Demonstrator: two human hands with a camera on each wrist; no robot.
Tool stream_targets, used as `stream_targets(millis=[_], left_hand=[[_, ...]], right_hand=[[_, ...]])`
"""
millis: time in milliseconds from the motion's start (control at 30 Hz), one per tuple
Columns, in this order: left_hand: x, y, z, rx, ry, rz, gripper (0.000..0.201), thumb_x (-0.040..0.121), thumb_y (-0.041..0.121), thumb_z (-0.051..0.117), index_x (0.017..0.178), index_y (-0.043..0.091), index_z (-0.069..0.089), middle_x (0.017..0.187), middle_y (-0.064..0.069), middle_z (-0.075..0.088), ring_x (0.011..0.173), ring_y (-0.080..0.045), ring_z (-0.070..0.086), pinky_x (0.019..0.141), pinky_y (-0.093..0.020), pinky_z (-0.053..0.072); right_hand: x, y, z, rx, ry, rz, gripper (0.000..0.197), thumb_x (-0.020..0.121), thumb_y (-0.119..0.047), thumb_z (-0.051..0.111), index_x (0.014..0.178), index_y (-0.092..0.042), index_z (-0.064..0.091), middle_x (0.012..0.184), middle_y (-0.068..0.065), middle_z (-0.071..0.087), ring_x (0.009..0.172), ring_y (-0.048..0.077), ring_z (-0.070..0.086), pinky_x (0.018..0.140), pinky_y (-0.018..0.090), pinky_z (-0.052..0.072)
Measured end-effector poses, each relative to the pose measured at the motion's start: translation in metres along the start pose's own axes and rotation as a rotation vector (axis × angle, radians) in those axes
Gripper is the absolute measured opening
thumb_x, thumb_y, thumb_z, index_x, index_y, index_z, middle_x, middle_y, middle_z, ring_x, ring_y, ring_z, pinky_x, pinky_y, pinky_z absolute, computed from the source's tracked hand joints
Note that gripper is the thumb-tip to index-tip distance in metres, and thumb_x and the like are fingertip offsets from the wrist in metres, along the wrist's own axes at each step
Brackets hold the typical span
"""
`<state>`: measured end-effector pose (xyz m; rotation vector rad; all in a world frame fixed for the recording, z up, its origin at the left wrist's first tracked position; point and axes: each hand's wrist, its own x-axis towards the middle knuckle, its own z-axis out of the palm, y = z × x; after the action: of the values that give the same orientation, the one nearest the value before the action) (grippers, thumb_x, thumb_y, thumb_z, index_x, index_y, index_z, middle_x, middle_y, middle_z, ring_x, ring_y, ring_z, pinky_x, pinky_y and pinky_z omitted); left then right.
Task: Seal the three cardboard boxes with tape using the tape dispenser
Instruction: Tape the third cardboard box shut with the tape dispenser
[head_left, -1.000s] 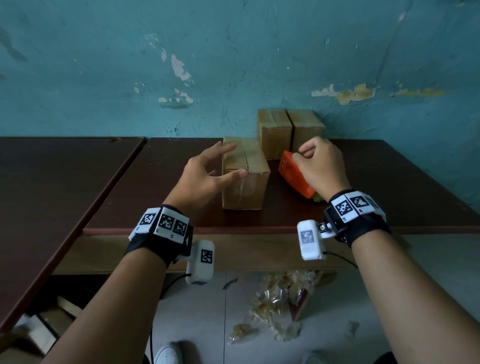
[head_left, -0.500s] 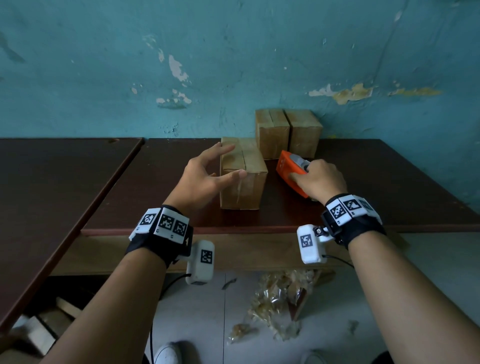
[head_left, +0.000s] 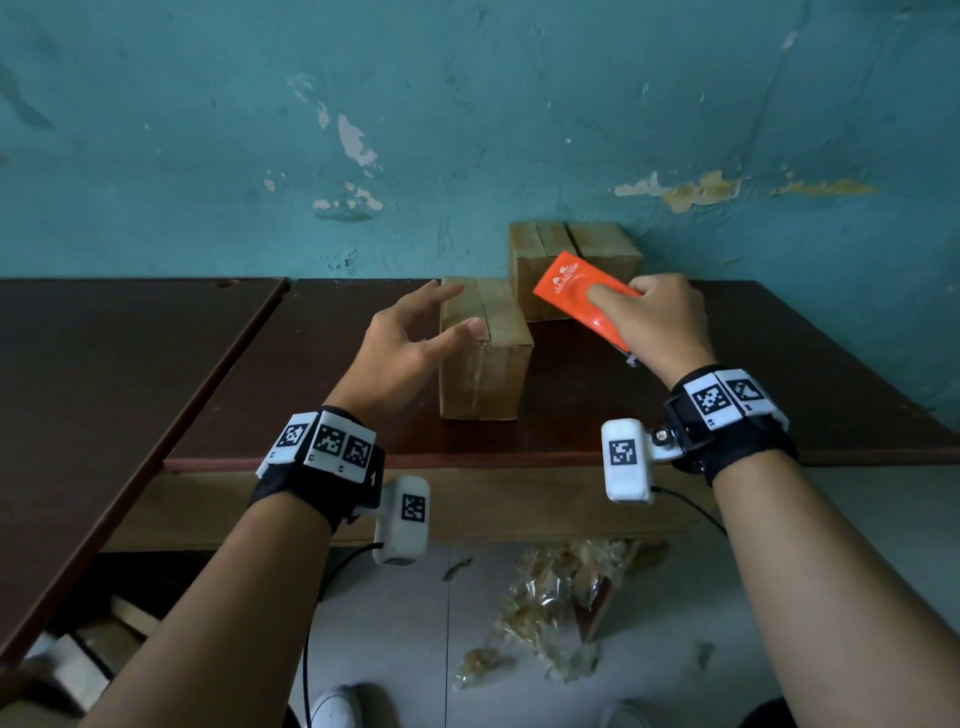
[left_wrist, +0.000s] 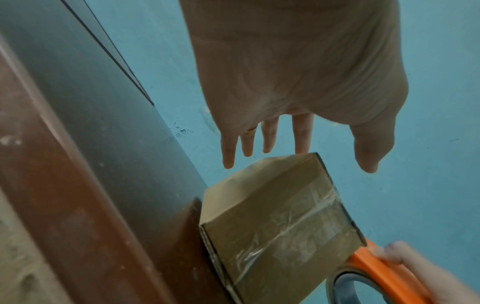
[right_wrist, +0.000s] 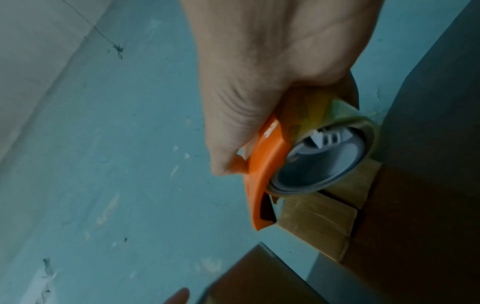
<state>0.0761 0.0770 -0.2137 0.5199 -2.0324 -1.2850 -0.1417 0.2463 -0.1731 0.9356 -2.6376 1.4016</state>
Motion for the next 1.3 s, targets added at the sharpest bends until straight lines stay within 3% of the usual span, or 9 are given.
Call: stream_targets(millis=[67, 233, 367, 433, 533, 700, 1033, 1200, 1300], left_hand=[[-0.002, 0.008, 0.002, -0.010, 0.010, 0.009, 0.060, 0.090, 0.052, 0.080, 0.145, 0.032, 0.064, 0.158, 0.008, 0.054, 0.148, -0.006, 0.045, 0.123, -0.044, 0.040], [-0.005, 0.021, 0.003, -0.043, 0.055, 0.027, 0.044, 0.101, 0.037, 0.072, 0.143, 0.024, 0.066, 0.144, 0.008, 0.066, 0.136, 0.000, 0.056, 0.122, -0.038, 0.042], [-0.008, 0.031, 0.003, -0.103, 0.116, 0.026, 0.041, 0.105, 0.033, 0.066, 0.144, 0.019, 0.066, 0.141, 0.009, 0.068, 0.129, 0.009, 0.058, 0.111, -0.018, 0.044], [-0.007, 0.033, 0.001, -0.167, 0.141, 0.007, 0.046, 0.102, 0.040, 0.067, 0.143, 0.019, 0.066, 0.140, 0.007, 0.069, 0.132, 0.001, 0.060, 0.116, -0.027, 0.044], [-0.007, 0.038, -0.002, -0.380, 0.148, -0.029, 0.050, 0.104, 0.038, 0.064, 0.146, 0.011, 0.061, 0.136, -0.006, 0.072, 0.132, -0.016, 0.065, 0.118, -0.042, 0.046], [-0.012, 0.050, -0.005, -0.536, 0.120, -0.049, 0.042, 0.113, 0.027, 0.051, 0.146, 0.002, 0.056, 0.123, -0.025, 0.073, 0.116, -0.030, 0.073, 0.104, -0.042, 0.058], [-0.017, 0.053, -0.013, -0.557, 0.088, -0.030, 0.033, 0.108, 0.005, 0.057, 0.140, 0.006, 0.064, 0.112, -0.025, 0.071, 0.098, -0.024, 0.074, 0.084, -0.032, 0.062], [-0.018, 0.053, -0.013, -0.568, 0.121, -0.057, 0.030, 0.110, 0.012, 0.054, 0.136, 0.006, 0.067, 0.095, -0.011, 0.074, 0.089, -0.021, 0.072, 0.082, -0.035, 0.061], [-0.018, 0.055, -0.011, -0.554, 0.126, -0.063, 0.032, 0.107, 0.019, 0.063, 0.136, 0.006, 0.067, 0.105, -0.016, 0.073, 0.092, -0.019, 0.073, 0.082, -0.032, 0.061]], right_hand=[[0.003, -0.004, -0.005, 0.067, 0.026, -0.031, 0.051, 0.081, -0.047, 0.077, 0.060, -0.006, 0.056, 0.055, 0.005, 0.048, 0.047, 0.019, 0.047, 0.033, 0.017, 0.031], [0.001, -0.021, -0.012, 0.218, -0.005, -0.151, 0.081, 0.069, -0.068, 0.087, 0.078, 0.009, 0.063, 0.065, 0.020, 0.058, 0.055, 0.018, 0.055, 0.049, 0.030, 0.041], [-0.006, -0.037, -0.018, 0.275, -0.065, -0.257, 0.080, 0.067, -0.065, 0.091, 0.075, 0.009, 0.060, 0.065, 0.021, 0.061, 0.053, 0.024, 0.059, 0.047, 0.035, 0.045], [-0.010, -0.044, -0.019, 0.316, -0.130, -0.293, 0.075, 0.067, -0.063, 0.092, 0.072, 0.006, 0.062, 0.068, 0.023, 0.067, 0.054, 0.033, 0.064, 0.048, 0.040, 0.049], [-0.015, -0.050, -0.017, 0.337, -0.212, -0.327, 0.067, 0.067, -0.062, 0.092, 0.070, -0.001, 0.064, 0.065, 0.015, 0.068, 0.053, 0.023, 0.065, 0.048, 0.039, 0.050], [-0.023, -0.056, -0.014, 0.325, -0.292, -0.368, 0.072, 0.068, -0.062, 0.092, 0.069, 0.002, 0.059, 0.058, 0.004, 0.060, 0.049, 0.018, 0.058, 0.044, 0.033, 0.044], [-0.029, -0.060, -0.018, 0.349, -0.381, -0.340, 0.064, 0.072, -0.057, 0.091, 0.072, 0.001, 0.064, 0.061, 0.011, 0.061, 0.048, 0.023, 0.060, 0.038, 0.028, 0.043], [-0.031, -0.060, -0.020, 0.340, -0.408, -0.336, 0.055, 0.071, -0.058, 0.087, 0.068, -0.007, 0.065, 0.060, 0.010, 0.061, 0.047, 0.022, 0.060, 0.037, 0.027, 0.043], [-0.030, -0.058, -0.021, 0.339, -0.422, -0.336, 0.059, 0.070, -0.059, 0.086, 0.072, -0.003, 0.067, 0.062, 0.014, 0.062, 0.049, 0.024, 0.061, 0.038, 0.027, 0.043]])
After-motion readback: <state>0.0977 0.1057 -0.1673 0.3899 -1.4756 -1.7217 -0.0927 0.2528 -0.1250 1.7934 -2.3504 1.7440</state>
